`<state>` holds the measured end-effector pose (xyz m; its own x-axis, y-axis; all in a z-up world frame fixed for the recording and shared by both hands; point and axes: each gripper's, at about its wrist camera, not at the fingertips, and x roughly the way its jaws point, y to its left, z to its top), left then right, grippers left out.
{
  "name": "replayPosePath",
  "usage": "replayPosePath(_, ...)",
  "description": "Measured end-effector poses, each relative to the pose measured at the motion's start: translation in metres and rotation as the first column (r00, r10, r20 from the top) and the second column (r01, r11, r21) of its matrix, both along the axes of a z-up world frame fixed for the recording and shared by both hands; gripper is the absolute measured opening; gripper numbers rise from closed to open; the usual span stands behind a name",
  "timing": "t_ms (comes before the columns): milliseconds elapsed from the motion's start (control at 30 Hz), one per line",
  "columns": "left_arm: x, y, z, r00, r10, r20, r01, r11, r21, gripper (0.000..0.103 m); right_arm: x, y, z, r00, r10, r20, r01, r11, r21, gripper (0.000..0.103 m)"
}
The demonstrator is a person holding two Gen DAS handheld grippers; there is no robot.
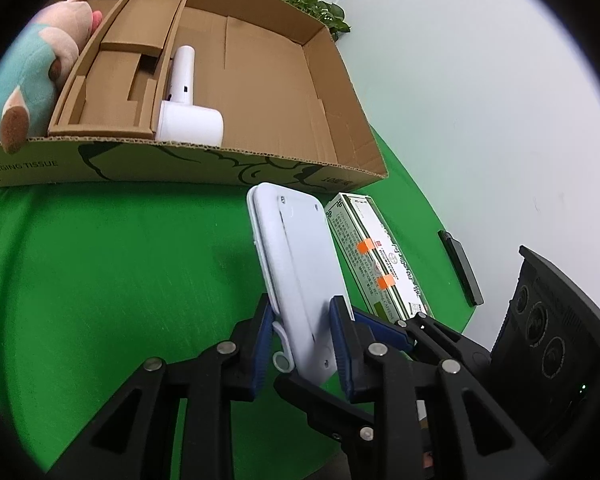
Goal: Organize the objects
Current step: 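Lift the white device with the right tool and carry it toward the tray box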
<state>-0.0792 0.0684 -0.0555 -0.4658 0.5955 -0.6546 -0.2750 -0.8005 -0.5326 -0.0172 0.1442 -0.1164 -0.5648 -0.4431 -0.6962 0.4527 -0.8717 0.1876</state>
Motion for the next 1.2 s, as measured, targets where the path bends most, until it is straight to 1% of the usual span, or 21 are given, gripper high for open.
replayPosePath(333,0.006,-0.012,0.006,1.000,0.011,-0.012,-0.011,1.000,-0.008,0.026,-0.005,-0.004,0.003,1.000,0.011,-0.015,-0.011,1.000,-0.014,0.065)
replayPosePath(700,0.002,-0.008,0.006,1.000,0.016,-0.015,-0.016,1.000,-0.008,0.026,-0.005,-0.004,0.003,1.000,0.012,-0.016,-0.012,1.000,-0.016,0.065)
replayPosePath(1200,-0.001,-0.014,0.007,1.000,0.021,-0.011,-0.021,1.000,-0.012,0.026,-0.007,-0.006,0.005,1.000,0.014,-0.010,-0.014,1.000,-0.020,0.065)
